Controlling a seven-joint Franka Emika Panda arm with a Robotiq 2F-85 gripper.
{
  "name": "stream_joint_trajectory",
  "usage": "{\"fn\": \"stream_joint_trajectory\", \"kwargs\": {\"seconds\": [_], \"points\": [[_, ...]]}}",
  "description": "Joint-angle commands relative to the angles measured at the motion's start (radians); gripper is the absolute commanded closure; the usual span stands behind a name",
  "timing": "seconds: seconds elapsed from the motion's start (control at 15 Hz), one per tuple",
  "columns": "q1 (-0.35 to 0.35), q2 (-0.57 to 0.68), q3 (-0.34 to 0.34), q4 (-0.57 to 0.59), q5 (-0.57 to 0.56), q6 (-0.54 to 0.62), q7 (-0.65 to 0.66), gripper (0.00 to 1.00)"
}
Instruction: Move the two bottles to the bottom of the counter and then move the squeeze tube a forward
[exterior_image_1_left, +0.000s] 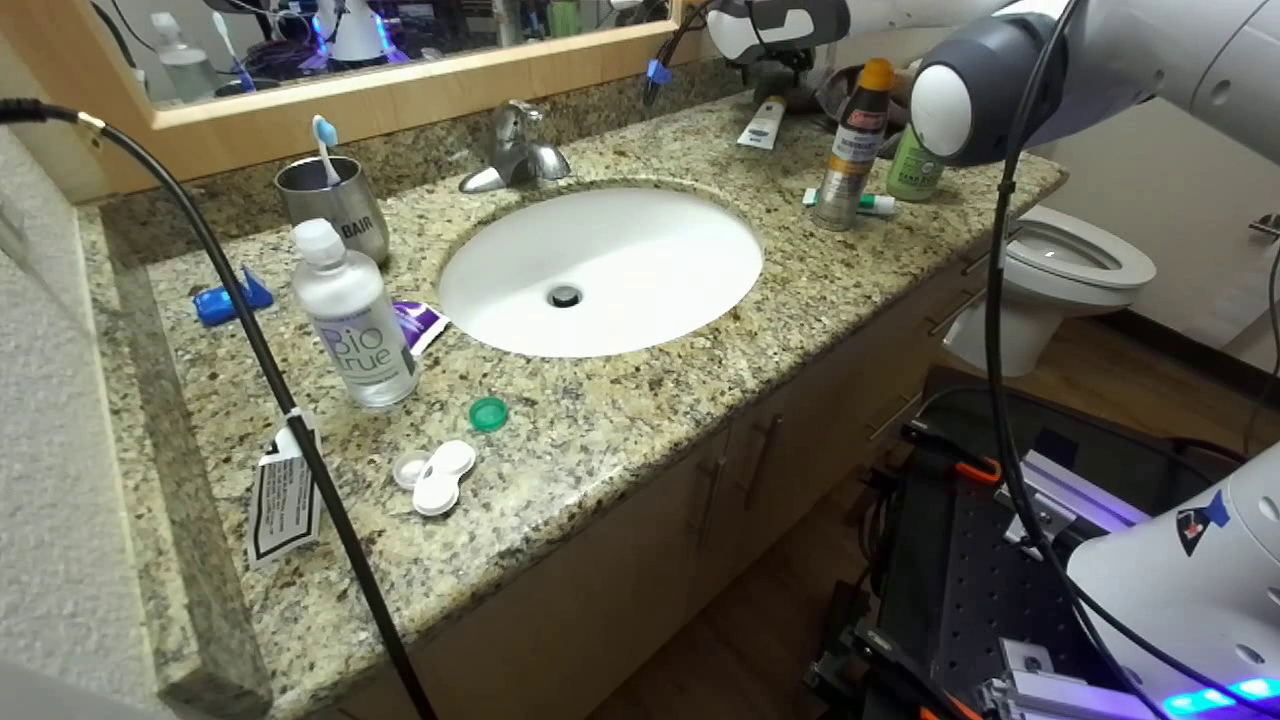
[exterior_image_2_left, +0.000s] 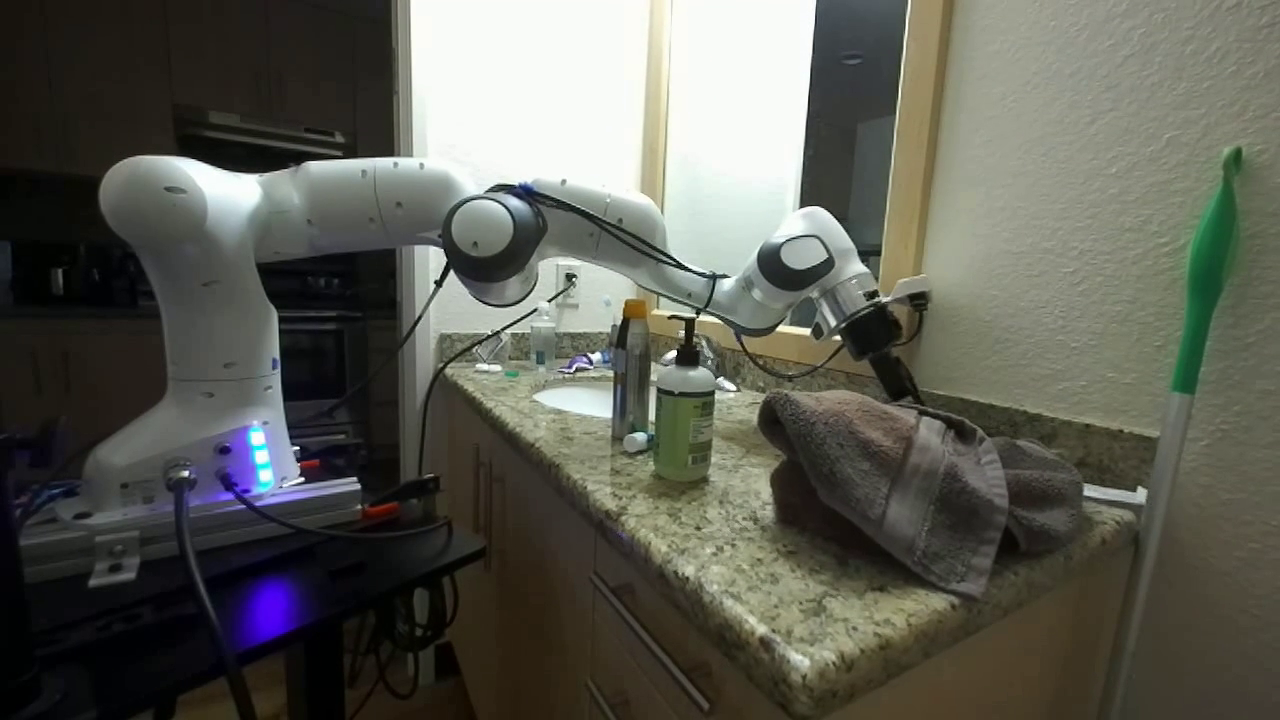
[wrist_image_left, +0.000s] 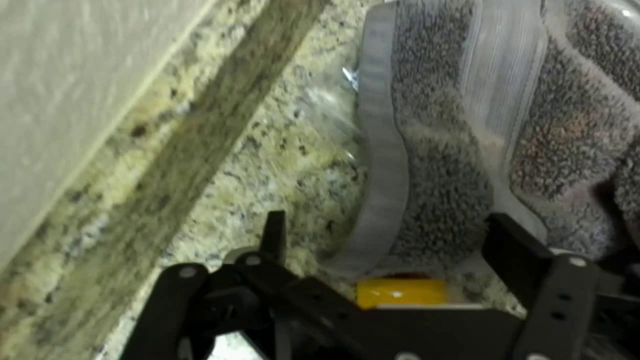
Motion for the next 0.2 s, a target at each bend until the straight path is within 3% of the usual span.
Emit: {"fn": "stream_joint_trajectory", "kwargs": {"seconds": [0.0,0.13], "points": [[0.0,-0.017,-0.006,-0.031,-0.001,0.056,0.019,0.0],[-0.008,0.001,-0.005,-0.001,0.0,0.052,0.018,0.0]]}}
